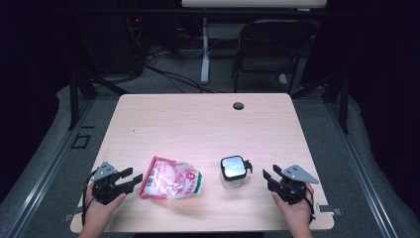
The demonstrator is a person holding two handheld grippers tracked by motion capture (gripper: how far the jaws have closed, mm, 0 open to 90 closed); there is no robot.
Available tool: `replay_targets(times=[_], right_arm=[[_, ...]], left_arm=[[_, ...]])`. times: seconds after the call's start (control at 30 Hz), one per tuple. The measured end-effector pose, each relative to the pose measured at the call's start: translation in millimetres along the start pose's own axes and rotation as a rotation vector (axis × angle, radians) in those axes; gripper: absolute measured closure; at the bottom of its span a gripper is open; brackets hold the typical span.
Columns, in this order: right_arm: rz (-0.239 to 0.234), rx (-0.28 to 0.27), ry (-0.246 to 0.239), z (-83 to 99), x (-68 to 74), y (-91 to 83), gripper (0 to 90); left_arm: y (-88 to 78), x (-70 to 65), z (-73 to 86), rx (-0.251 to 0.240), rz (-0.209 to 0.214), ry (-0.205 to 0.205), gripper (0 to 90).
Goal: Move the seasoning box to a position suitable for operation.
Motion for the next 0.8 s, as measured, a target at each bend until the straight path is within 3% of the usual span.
replay_targets(times=[0.2, 0.27, 0.47, 0.7, 0.8], right_arm=[[0.017, 0.032, -0.03, -2.4, 5.1, -4.1, 61.2], [-0.001, 0.032, -0.039, -2.7, 7.3, -2.2, 61.8], [-0.04, 0.064, -0.093, -0.7, 22.6, 5.9, 64.2], [-0.029, 0.107, -0.093, -5.5, 28.8, 6.9, 66.9], [-0.03, 0.141, -0.139, -12.3, 30.2, 12.0, 69.5]], left_arm=[[6.5, -5.5, -7.4, -0.027, 0.011, -0.014, 48.2], [8.4, -6.5, -7.2, -0.03, 0.007, -0.013, 48.4], [-1.2, -9.7, -5.4, -0.035, -0.01, 0.02, 49.9], [-7.6, -10.9, -3.5, -0.044, -0.008, -0.005, 52.0], [-6.6, -10.5, -4.7, -0.046, -0.017, -0.009, 52.0]])
Point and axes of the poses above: each handheld gripper's, and its own axes: y roughly forward along the jaws, z roughly out of its underside, x roughly to its left, the point moved 7 cm from there along y, roughly forward along the jaws, and after that the axes turned 10 degrees about x, right-handed, at the moved point
